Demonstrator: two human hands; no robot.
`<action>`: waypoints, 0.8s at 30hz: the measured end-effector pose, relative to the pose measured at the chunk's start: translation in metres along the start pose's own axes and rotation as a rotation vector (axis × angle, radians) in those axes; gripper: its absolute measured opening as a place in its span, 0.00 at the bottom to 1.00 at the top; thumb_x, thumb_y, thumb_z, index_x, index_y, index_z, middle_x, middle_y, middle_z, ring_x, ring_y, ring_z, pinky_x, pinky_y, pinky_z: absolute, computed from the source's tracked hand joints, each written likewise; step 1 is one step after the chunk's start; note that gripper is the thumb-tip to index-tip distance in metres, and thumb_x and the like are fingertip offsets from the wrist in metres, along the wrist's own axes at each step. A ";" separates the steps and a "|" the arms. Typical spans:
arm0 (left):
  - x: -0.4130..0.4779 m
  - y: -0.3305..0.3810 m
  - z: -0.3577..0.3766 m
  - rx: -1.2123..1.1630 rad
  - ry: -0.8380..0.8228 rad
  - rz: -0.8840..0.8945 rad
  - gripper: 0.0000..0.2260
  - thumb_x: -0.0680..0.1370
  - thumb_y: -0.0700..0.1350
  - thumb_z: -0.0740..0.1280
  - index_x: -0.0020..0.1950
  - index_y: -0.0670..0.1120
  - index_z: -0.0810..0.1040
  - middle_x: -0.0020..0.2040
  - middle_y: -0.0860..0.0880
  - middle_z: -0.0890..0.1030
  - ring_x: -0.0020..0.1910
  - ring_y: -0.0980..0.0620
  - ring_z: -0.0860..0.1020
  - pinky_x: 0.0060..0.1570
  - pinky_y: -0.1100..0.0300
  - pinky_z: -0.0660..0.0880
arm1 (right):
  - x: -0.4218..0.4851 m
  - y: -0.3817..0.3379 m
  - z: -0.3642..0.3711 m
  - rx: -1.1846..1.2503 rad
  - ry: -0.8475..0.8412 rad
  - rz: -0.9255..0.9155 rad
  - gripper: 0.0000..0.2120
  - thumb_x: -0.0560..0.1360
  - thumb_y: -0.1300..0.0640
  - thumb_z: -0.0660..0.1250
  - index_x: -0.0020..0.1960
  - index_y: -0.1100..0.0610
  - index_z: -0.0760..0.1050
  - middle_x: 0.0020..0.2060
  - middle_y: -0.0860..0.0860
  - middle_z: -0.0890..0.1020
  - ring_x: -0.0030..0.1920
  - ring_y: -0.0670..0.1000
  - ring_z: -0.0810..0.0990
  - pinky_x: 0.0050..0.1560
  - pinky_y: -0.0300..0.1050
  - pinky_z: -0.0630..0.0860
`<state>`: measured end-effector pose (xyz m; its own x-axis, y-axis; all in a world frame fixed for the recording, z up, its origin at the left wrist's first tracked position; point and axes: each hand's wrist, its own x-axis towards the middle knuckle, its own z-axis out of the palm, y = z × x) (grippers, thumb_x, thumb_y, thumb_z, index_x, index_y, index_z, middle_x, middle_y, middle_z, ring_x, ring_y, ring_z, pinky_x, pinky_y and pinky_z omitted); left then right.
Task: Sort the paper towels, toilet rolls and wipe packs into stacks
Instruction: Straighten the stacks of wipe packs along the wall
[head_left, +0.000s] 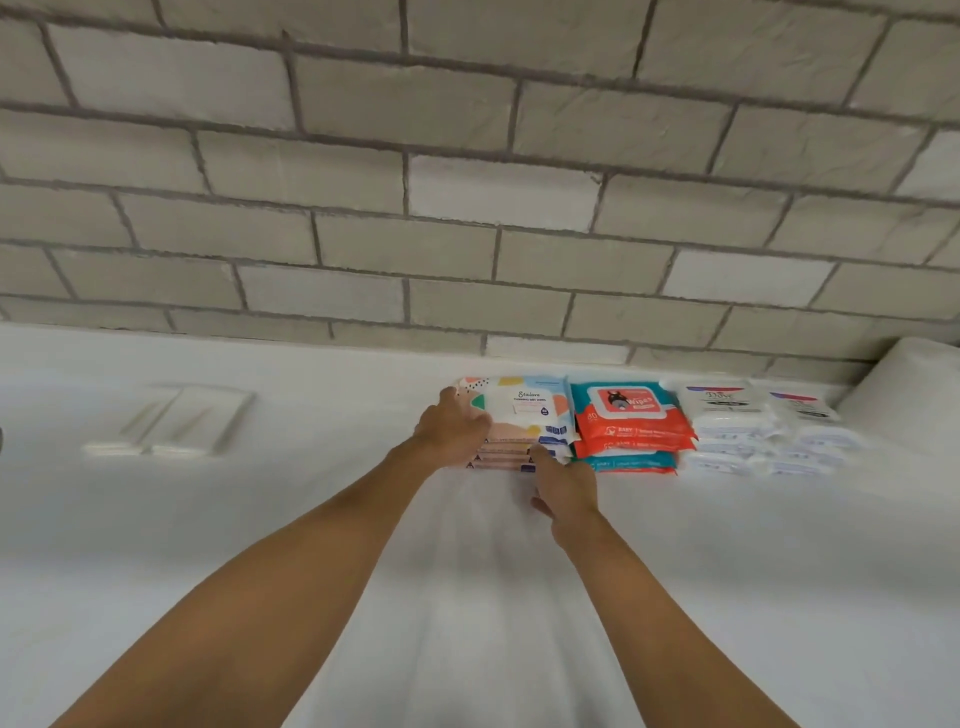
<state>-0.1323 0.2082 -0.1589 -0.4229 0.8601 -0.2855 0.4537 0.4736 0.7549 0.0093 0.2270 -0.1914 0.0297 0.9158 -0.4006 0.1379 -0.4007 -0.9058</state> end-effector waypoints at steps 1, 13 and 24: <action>0.003 0.000 0.003 -0.050 -0.018 -0.036 0.25 0.80 0.47 0.58 0.75 0.47 0.57 0.64 0.45 0.75 0.54 0.48 0.75 0.37 0.59 0.75 | 0.004 0.000 0.001 0.041 0.006 0.025 0.08 0.77 0.54 0.68 0.54 0.53 0.74 0.49 0.53 0.81 0.49 0.55 0.79 0.56 0.57 0.80; 0.031 -0.002 0.032 -0.113 0.129 -0.034 0.22 0.78 0.56 0.58 0.71 0.51 0.62 0.52 0.49 0.80 0.47 0.47 0.81 0.48 0.51 0.80 | 0.033 -0.002 -0.003 0.407 -0.071 0.259 0.12 0.76 0.56 0.70 0.58 0.55 0.73 0.51 0.56 0.83 0.49 0.54 0.83 0.46 0.47 0.80; 0.038 -0.012 0.030 -0.205 0.183 -0.051 0.21 0.78 0.54 0.60 0.71 0.53 0.64 0.55 0.49 0.80 0.49 0.47 0.80 0.43 0.54 0.79 | 0.042 -0.003 0.014 0.482 -0.149 0.325 0.17 0.77 0.56 0.69 0.63 0.60 0.72 0.54 0.58 0.82 0.53 0.55 0.82 0.43 0.46 0.80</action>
<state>-0.1305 0.2404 -0.1967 -0.5843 0.7787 -0.2284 0.2678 0.4507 0.8516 -0.0039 0.2663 -0.2071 -0.1489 0.7443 -0.6511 -0.3208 -0.6592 -0.6802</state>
